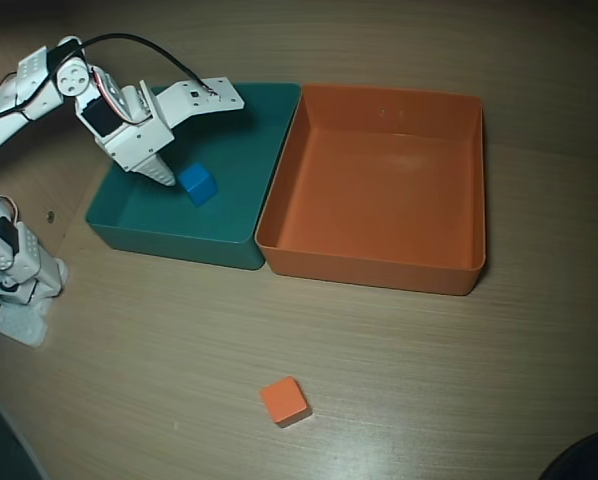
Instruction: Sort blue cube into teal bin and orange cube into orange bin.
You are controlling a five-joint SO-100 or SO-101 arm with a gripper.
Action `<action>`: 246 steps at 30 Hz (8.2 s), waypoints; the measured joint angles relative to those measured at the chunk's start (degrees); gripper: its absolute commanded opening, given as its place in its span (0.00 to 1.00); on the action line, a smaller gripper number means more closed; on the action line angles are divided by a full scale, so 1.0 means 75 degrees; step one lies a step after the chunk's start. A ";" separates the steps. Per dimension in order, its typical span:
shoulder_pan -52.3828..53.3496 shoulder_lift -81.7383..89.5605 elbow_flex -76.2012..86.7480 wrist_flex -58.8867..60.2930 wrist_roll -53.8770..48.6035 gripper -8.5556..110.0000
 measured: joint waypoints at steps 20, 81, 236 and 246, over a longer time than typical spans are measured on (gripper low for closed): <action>0.3340 -0.0375 -0.3633 0.0000 -0.0035 0.02; 0.6469 -0.7582 -0.9645 0.0047 -0.3762 0.31; 0.1793 -0.9187 -1.2902 0.0000 -0.0984 0.02; 0.1793 -0.8707 -1.2504 0.0000 -0.0984 0.02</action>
